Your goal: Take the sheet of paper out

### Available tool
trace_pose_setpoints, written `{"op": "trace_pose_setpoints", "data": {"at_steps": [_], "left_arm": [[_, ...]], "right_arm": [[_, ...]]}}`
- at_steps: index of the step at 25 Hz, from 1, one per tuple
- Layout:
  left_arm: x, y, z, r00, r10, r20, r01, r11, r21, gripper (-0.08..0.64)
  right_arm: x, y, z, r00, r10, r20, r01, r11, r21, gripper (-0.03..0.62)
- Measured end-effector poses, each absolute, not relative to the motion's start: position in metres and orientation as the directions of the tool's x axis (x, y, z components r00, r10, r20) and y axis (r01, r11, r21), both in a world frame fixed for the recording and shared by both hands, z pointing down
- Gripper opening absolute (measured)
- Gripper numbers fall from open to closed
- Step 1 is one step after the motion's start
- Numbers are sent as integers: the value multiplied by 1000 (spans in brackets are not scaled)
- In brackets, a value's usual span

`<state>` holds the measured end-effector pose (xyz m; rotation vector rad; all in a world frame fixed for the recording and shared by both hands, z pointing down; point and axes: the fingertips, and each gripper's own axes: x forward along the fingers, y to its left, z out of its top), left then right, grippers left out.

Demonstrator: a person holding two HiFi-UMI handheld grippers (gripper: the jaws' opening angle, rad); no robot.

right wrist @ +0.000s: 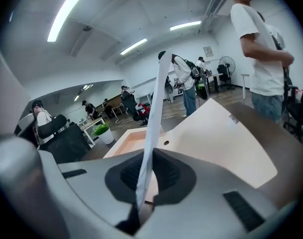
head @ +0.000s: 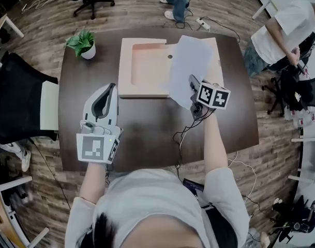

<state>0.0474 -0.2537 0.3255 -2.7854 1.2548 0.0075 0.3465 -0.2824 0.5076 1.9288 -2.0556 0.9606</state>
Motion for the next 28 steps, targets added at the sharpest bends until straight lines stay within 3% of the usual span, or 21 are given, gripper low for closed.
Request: {"op": "trace_pose_setpoints", "data": {"at_steps": [12,28], "left_arm": [[47,-227,305,716,-695,-71,-698,-711,-85,9],[46,-195,287,750,-652,-108,-661,-746,-85,9]], "right_arm": [[334,-224,448,-21,-899,437,-985,-55,-161,14],[306,-154,386,50,-958,281,-992,-81,-99,14]]}}
